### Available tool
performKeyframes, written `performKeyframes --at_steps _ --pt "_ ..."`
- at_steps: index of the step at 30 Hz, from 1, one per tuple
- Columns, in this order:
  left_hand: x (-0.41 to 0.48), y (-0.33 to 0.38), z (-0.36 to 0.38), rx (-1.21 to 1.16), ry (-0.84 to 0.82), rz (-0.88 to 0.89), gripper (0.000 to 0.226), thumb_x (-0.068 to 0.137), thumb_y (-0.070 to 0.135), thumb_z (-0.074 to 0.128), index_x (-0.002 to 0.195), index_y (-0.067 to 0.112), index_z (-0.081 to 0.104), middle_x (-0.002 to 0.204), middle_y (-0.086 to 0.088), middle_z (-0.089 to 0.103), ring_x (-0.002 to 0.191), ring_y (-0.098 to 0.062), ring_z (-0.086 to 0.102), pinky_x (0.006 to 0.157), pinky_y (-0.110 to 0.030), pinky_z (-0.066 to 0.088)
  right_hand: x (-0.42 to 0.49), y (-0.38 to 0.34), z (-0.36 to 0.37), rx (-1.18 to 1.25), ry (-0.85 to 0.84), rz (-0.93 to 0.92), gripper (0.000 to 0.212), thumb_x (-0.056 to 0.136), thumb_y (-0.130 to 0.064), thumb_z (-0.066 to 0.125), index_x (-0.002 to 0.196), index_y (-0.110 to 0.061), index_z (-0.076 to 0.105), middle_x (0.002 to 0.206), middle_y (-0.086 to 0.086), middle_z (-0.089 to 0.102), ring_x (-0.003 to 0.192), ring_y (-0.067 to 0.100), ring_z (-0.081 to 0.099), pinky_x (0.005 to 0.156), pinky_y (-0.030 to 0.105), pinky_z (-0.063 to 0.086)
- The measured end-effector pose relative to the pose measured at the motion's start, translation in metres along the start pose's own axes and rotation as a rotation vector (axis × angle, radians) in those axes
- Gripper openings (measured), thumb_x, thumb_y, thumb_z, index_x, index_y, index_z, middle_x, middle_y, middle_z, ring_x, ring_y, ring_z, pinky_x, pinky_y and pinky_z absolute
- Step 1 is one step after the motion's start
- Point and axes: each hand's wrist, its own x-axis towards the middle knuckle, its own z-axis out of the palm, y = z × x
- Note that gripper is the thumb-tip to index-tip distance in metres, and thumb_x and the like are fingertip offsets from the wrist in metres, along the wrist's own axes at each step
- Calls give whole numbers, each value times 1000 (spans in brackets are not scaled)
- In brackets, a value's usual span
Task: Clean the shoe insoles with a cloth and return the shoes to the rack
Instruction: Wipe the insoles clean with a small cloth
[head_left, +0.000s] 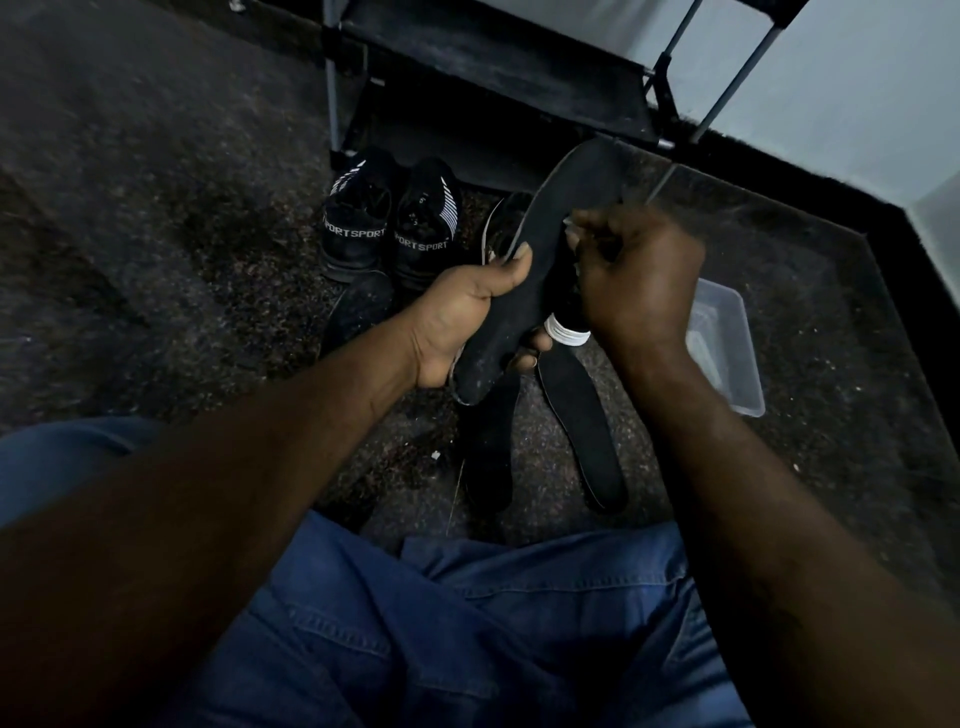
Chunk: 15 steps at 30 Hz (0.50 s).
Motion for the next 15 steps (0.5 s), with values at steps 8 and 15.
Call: performKeyframes --at_steps 8,15 --pt "-2 1 -3 -44 -3 -31 47 106 50 45 114 8 65 90 -9 65 70 -19 59 53 -27 50 -31 -2 4 -55 -73 -115 24 83 -4 68 98 -17 81 97 3 77 90 21 71 82 34 56" --pt "1 2 -3 -46 -10 -30 52 106 50 44 132 6 58 99 -12 62 71 -22 61 50 -26 49 -7 6 -7 19 -28 7 22 87 -13 66 100 -19 82 99 -2 79 92 15 73 87 38 59"
